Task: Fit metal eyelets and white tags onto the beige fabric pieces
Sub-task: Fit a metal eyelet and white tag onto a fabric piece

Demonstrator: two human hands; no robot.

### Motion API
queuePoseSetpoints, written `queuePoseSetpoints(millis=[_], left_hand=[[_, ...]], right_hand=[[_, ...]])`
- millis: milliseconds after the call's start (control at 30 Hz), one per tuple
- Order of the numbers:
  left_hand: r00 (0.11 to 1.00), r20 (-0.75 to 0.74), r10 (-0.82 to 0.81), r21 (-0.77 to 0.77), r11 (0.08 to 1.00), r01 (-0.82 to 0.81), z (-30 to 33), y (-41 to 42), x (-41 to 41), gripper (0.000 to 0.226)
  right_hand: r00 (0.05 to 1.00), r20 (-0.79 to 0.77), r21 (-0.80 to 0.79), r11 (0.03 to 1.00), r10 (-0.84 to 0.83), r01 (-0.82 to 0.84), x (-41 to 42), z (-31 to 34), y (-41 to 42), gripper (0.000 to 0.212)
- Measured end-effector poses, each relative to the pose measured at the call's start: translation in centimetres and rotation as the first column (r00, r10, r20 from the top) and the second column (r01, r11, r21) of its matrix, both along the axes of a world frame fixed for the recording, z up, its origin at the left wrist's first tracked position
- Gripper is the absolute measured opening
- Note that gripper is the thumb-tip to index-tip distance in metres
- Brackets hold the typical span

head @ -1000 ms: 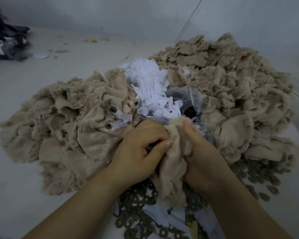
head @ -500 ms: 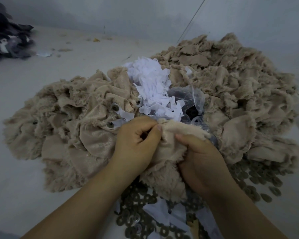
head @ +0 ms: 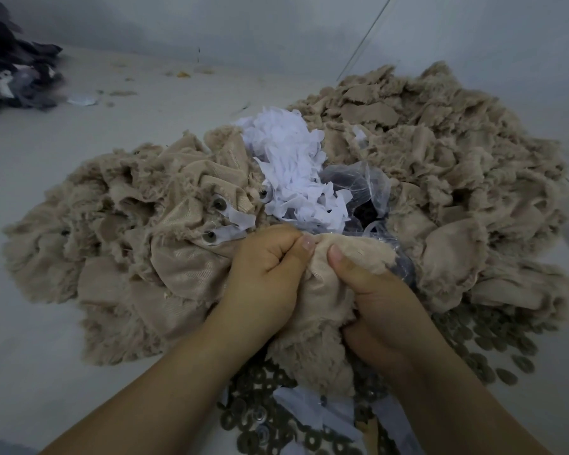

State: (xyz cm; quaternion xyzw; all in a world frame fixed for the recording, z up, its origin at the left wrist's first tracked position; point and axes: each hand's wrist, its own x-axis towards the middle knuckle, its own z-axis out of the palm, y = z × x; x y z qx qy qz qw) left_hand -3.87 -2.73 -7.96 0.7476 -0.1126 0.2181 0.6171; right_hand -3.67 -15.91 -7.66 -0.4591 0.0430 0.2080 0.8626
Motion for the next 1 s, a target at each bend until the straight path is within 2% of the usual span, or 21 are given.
queuePoseSetpoints(millis=[200, 433, 567, 767, 900, 1000], left_hand=[[1.000, 0.005, -0.002, -0.027, 1.000, 0.002, 0.11, -0.90, -0.28, 0.040], [0.999, 0.005, 0.048, -0.006, 0.999, -0.048, -0.27, -0.97, -0.34, 0.040], [0.996, 0.032, 0.079, 0.006, 0.997, -0.079, -0.57, -0.42, -0.31, 0.040], [0.997, 0.056, 0.050, 0.038, 0.998, -0.052, -0.61, -0.50, -0.38, 0.038], [1.000, 0.004, 0.010, -0.004, 1.000, -0.010, -0.52, -0.75, -0.20, 0.039], [0.996, -0.079, 0.049, -0.066, 0.996, -0.054, -0.71, -0.70, 0.30, 0.044]], right_hand=[[0.987, -0.136, 0.081, 0.994, 0.084, -0.073, 0.06, 0.26, -0.25, 0.049], [0.985, -0.151, 0.064, 0.995, 0.080, -0.071, -0.13, 0.47, -0.37, 0.046], [0.995, -0.090, 0.094, 0.995, 0.048, -0.040, -0.10, 0.28, -0.39, 0.044], [0.987, -0.082, 0.043, 0.990, 0.134, -0.131, -0.10, 0.51, -0.76, 0.045], [0.987, -0.082, 0.060, 0.989, 0.141, -0.136, -0.03, 0.57, -0.77, 0.045], [0.979, -0.135, 0.118, 0.983, 0.155, -0.140, 0.22, 0.47, -0.67, 0.050]])
